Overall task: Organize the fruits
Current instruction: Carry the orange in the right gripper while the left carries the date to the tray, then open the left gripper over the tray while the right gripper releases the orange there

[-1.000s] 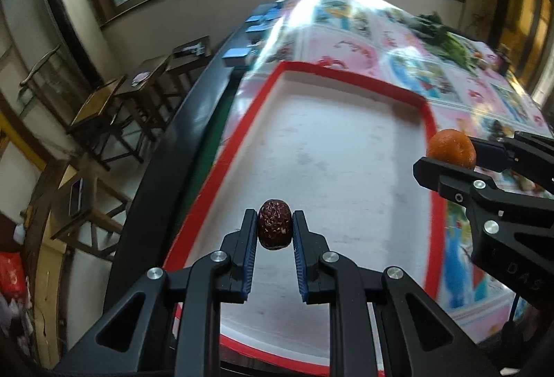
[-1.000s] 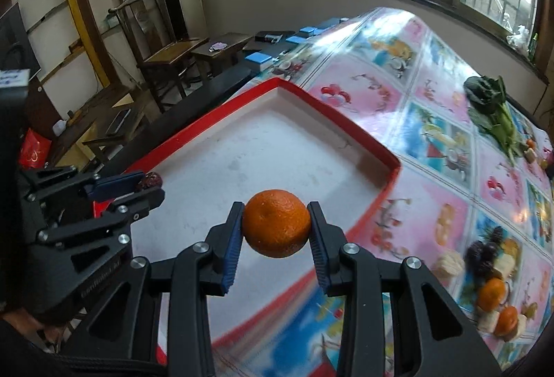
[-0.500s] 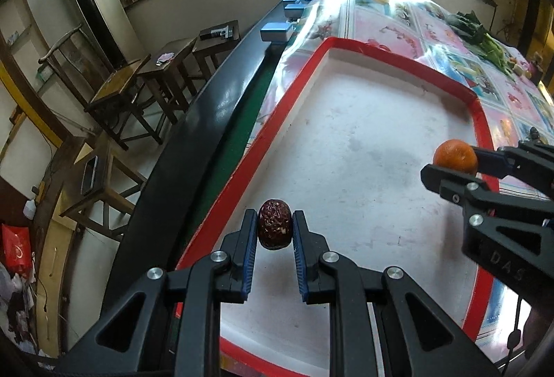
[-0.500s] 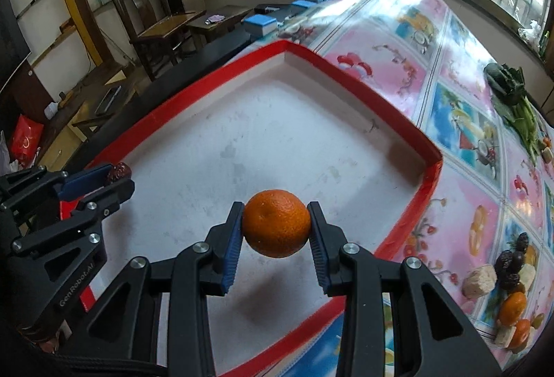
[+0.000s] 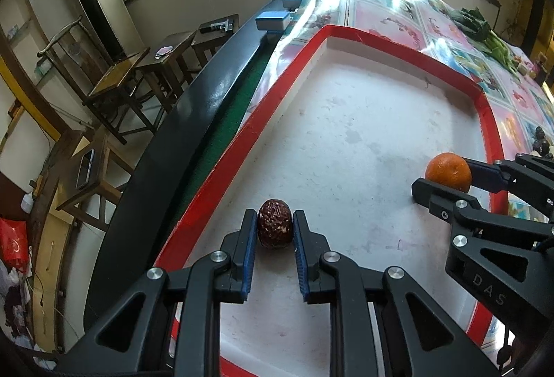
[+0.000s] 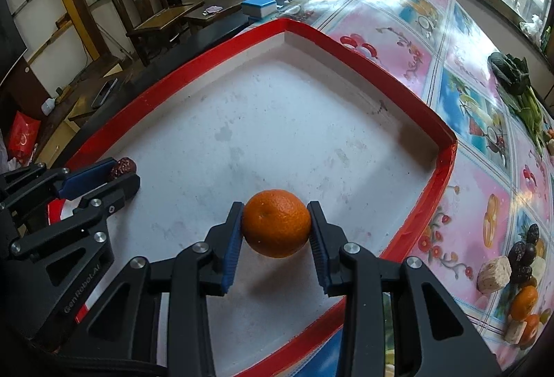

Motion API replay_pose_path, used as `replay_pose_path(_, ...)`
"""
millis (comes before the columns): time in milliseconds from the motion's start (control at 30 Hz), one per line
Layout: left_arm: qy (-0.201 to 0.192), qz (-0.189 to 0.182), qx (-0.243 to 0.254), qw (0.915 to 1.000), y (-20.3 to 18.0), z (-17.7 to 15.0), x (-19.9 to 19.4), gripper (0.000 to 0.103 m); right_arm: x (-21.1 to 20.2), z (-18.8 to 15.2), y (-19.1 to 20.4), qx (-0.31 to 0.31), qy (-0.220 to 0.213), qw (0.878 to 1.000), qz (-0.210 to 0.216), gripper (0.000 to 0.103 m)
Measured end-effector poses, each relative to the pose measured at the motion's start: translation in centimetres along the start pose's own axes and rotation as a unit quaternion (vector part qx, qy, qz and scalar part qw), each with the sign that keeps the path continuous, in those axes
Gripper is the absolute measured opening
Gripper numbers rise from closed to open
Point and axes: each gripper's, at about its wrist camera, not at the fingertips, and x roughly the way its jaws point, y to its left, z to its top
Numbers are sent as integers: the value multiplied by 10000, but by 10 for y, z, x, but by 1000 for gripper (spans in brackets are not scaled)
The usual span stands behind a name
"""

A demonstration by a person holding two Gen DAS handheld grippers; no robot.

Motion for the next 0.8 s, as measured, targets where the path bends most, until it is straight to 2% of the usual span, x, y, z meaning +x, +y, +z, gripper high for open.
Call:
replay_pose_path(33,-12,33,-14,10000,1,0,0,27,0,0,0,4,-4,10000,0,39)
replay_pose_path(67,-22,70,-54,10000,2,-1,-1,41,0,0,0,19,4,10000,2,44)
replay_pose_path(100,-36,79,-87,9999,3,-1,-2,46,0,0,-1,57,24,10000,13,59)
replay_pose_path(167,-133,119,-140,9997,6,-1,-8,47,-8,-1,-6,204,-75,9997,52,65)
replay_pose_path(333,-423,330,-175,9984,3,7,-32,47,-41,3,-13,349,-452,9983,93,65)
replay_pose_path(467,-878,455,-90,9951,-15,19,-64,48,-83,-5,-44,805,-930,9908,567,65)
replay_pose_path(633,-1323,374,299,9901,-59,30,-97,54,-125,-29,-100,1606,-1351,9742,828,65)
replay_pose_path(800,-1464,99,869,9853,-127,32,-112,54,-157,-68,-156,2254,-1551,9605,507,65)
